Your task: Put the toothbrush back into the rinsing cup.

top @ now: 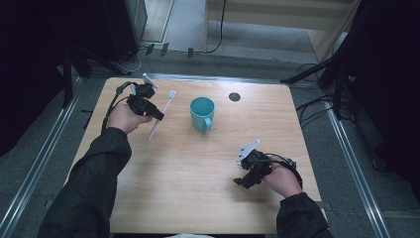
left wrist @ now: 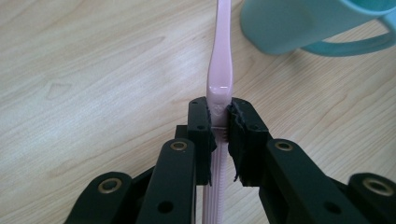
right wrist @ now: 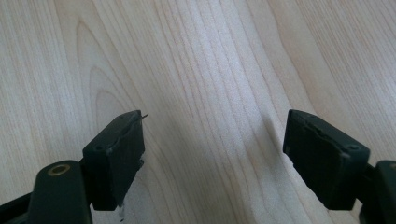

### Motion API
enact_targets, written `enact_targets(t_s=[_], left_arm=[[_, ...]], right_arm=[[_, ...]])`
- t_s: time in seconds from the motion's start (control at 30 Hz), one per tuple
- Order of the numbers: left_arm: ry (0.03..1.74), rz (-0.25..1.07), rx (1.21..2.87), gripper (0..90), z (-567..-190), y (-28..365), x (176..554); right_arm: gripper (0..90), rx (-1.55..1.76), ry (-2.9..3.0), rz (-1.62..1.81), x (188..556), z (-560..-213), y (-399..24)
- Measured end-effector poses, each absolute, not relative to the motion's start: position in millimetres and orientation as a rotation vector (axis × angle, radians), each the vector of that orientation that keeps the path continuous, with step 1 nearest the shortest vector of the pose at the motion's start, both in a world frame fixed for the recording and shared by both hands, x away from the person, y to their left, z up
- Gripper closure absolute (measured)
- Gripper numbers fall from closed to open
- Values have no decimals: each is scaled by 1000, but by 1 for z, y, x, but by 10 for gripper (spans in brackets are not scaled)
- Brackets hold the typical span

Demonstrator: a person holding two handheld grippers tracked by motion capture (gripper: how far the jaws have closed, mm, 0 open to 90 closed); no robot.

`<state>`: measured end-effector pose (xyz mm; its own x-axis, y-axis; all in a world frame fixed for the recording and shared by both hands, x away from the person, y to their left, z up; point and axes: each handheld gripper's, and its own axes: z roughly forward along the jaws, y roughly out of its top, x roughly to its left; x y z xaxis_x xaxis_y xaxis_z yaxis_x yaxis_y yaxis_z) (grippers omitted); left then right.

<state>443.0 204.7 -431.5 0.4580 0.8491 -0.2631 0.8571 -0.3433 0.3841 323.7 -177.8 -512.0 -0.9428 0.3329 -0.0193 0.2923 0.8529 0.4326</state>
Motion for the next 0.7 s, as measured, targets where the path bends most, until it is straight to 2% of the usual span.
enact_targets(t_s=[0.7], left_arm=[[1298, 99, 2046, 790, -412, 204, 407]], right_arm=[[204, 489, 2942, 651, 323, -513, -177]])
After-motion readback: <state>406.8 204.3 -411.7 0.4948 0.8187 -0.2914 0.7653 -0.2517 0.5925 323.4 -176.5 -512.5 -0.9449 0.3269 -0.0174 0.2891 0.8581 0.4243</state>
